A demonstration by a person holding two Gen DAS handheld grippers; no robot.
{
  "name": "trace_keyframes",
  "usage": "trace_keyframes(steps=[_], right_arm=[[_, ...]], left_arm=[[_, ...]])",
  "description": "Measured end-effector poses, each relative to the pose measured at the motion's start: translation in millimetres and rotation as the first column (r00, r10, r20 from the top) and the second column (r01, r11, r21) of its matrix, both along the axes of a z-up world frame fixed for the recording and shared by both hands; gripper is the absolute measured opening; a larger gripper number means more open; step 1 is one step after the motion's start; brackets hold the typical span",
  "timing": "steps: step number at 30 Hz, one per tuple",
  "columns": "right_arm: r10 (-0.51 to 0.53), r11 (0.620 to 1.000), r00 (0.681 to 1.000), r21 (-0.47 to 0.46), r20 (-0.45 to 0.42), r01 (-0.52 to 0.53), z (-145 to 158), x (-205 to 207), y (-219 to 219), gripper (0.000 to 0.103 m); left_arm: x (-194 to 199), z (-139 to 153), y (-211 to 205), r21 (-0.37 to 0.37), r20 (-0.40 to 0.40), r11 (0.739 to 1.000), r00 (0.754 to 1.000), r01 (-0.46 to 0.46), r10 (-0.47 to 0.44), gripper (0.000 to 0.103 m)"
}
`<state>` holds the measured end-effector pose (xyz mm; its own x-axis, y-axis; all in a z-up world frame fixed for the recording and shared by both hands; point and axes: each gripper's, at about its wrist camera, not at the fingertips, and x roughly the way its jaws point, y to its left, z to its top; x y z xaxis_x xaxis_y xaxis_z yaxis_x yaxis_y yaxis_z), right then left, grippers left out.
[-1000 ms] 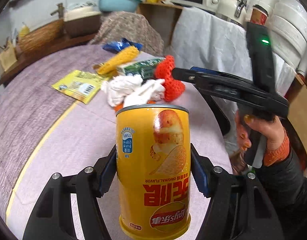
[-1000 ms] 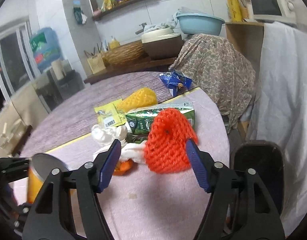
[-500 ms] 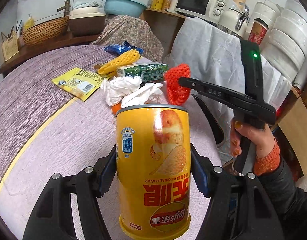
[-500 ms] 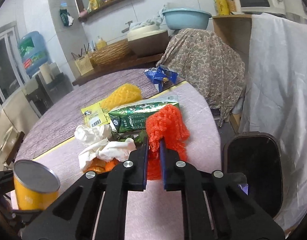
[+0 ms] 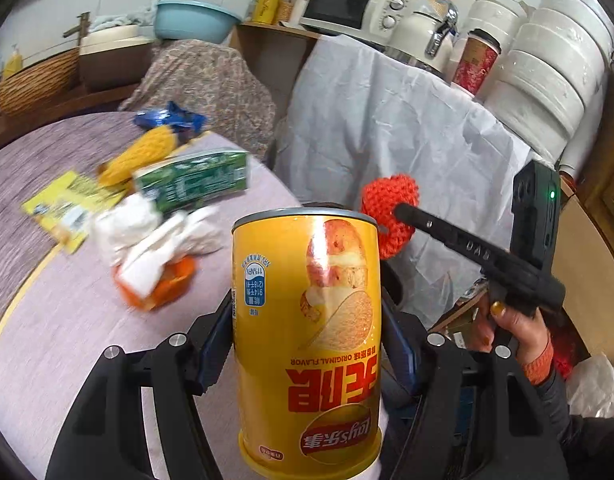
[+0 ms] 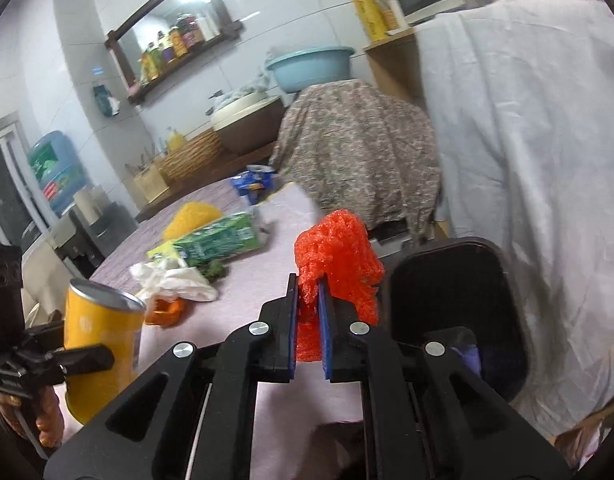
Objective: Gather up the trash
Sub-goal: 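Carry chip can and orange net over the bin and release both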
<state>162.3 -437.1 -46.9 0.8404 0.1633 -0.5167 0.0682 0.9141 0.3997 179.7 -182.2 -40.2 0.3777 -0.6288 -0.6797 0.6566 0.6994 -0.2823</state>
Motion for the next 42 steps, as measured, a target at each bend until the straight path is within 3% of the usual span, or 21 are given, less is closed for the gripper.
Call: trace_keyframes(steps=[8,18,19,21,22,23,26,38,42], right_arm=[[-0.119,0.992,0.987,0.013,-0.109,0.122,-47.4,-4.7,-55.8,0.010],[-0.118,0.992,0.960,0.010,-0.252,0.125,-134.3,23.8,-73.4,0.011],[-0.117,0.993,0.958,0.004,-0.263,0.122,-140.2,25.7,-73.8,0.016],[-0.130,0.991,0.949,-0.013,-0.286,0.132,-151.7,27.5,-74.8,0.041],[-0.140,0.990,0.947,-0.014,-0.289,0.142,-153.6,27.9,-75.4,0.057],[-0.154,0.988,0.947,-0.009,-0.281,0.157,-156.2,25.1,-77.3,0.058],[-0.163,0.985,0.946,0.009,-0.281,0.173,-163.8,19.5,-81.5,0.058],[-0.314,0.948,0.917,-0.132,-0.245,0.289,-157.0,-17.2,-94.4,0.058],[-0.330,0.943,0.910,-0.143,-0.251,0.302,-158.9,-26.0,-100.0,0.058]], left_arm=[[16.1,2.0,-92.7,0.030,0.014,0.996,0.996,0.088,-0.089,0.065],[41.5,-25.9,-170.5,0.070,-0.096,0.992,0.991,0.103,-0.096,0.065],[43.8,-29.4,-174.8,0.073,-0.103,0.992,0.990,0.101,-0.093,0.065],[46.7,-35.0,-181.5,0.084,-0.113,0.992,0.990,0.096,-0.087,0.065],[47.7,-37.7,-184.6,0.088,-0.117,0.992,0.989,0.096,-0.085,0.065],[48.5,-40.2,-187.8,0.092,-0.121,0.991,0.989,0.095,-0.084,0.065],[50.9,-44.9,-200.4,0.110,-0.119,0.989,0.989,0.096,-0.083,0.065],[78.5,-91.8,-253.6,0.273,-0.122,0.959,0.991,0.082,-0.050,0.066],[89.8,-107.3,-264.0,0.292,-0.134,0.955,0.991,0.050,-0.011,0.066]])
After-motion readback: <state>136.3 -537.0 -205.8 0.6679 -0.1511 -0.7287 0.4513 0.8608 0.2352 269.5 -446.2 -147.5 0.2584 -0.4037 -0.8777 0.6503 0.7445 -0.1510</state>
